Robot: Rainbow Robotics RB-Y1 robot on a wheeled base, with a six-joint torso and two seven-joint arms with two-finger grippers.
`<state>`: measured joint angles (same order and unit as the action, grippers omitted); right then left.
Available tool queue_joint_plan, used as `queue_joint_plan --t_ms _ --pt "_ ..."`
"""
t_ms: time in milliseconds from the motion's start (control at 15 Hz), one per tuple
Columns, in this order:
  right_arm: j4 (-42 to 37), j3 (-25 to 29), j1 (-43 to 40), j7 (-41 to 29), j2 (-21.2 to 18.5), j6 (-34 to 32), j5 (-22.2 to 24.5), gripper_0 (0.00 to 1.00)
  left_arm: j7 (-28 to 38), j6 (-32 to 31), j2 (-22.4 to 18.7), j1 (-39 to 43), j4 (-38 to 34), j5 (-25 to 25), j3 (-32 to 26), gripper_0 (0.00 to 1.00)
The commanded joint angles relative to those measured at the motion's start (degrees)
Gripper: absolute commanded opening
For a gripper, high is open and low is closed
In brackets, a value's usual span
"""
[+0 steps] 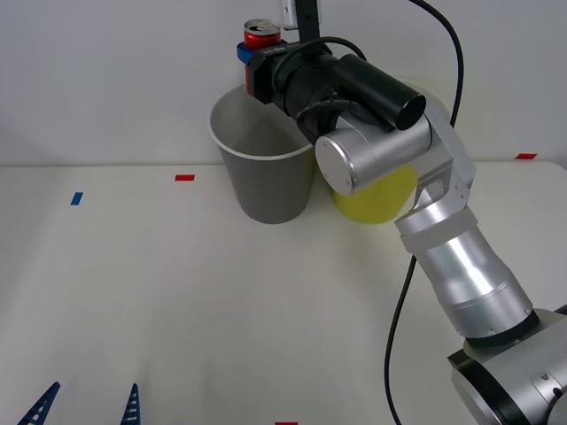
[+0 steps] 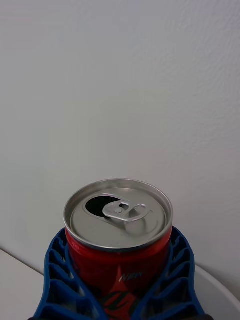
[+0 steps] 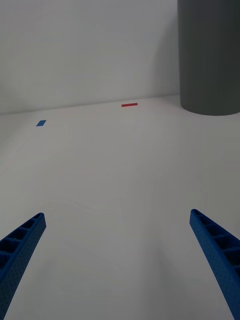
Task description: Put cans in the gray bin and PET bottles in the light green bin.
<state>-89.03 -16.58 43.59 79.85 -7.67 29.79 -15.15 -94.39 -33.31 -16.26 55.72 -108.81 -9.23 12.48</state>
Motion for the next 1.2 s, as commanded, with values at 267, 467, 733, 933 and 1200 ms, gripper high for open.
queue_joint_plan --t_ms 267,467,733,933,1200 --pt "-0.2 -0.5 0.0 0.7 -0.2 -0.6 0.6 1.0 0.0 0.0 0.0 0.0 0.0 0.0 0.0 1.0" --pt "-2.8 -0.5 0.0 1.9 -0.8 -0.3 1.3 1.0 0.0 0.0 0.0 0.0 0.0 0.0 0.0 1.0" --pt "-17.1 0.0 -2.8 2.3 -2.9 16.3 -0.5 1.0 0.0 0.0 0.0 0.0 0.0 0.0 0.0 1.0" --pt "-25.8 0.2 -9.5 1.6 -6.0 18.3 -4.6 1.0 0.0 0.0 0.0 0.0 0.0 0.0 0.0 1.0" --pt "-37.8 0.4 -21.8 0.0 -11.1 15.5 -0.8 1.0 0.0 0.0 0.0 0.0 0.0 0.0 0.0 1.0"
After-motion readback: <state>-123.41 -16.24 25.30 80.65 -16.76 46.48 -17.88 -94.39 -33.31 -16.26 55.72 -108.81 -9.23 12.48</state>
